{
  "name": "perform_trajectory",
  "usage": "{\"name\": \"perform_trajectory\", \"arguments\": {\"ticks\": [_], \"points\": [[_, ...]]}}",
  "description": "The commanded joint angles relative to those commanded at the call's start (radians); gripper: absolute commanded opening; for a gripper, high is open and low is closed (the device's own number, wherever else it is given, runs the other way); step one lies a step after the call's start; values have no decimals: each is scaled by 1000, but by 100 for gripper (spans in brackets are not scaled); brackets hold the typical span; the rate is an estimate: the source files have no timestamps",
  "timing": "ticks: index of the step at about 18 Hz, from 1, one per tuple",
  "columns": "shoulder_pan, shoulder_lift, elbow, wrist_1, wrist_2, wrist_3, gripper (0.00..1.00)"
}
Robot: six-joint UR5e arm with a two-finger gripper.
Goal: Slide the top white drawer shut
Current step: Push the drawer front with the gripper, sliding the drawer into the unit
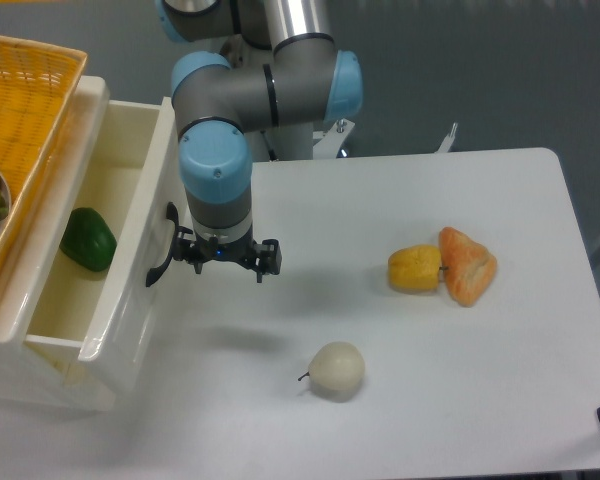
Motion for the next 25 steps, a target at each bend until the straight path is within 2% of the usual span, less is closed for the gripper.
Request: {"name": "perform_trajectory", "arguments": {"ticks": [25], "points": [[-84,5,11,3,8,-35,100]]}}
